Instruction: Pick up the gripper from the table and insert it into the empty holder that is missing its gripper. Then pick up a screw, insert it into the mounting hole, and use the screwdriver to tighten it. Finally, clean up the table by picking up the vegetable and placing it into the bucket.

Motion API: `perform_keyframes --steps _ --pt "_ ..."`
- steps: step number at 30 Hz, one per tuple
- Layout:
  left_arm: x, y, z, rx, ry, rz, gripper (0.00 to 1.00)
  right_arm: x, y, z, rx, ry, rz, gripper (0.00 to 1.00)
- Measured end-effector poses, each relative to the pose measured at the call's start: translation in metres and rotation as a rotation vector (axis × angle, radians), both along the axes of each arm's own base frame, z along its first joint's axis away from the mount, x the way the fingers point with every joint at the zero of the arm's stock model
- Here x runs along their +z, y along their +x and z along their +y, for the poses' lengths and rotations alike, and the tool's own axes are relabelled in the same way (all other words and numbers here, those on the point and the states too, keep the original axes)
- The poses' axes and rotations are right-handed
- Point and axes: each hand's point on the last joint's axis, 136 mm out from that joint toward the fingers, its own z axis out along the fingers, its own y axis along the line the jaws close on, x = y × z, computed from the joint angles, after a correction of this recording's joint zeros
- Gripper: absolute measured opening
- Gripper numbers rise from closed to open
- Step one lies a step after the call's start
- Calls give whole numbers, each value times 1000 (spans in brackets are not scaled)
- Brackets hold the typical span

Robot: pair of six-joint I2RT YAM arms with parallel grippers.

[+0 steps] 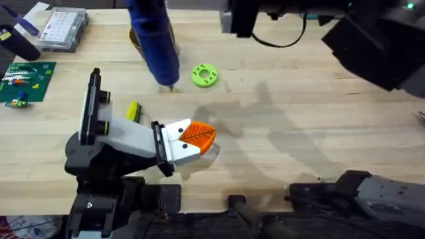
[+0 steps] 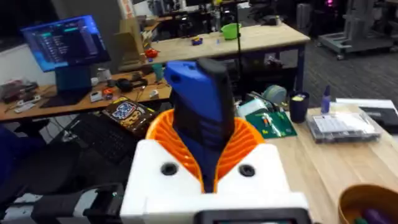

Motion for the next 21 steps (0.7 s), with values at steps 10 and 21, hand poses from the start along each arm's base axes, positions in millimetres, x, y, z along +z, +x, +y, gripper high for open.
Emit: perform_keyframes --steps 10,21 --pt "0 0 0 0 0 -1 12 -44 2 0 2 -154 16 57" --pt "0 1 0 3 1 -2 12 -103 25 -15 -123 -391 -108 56"
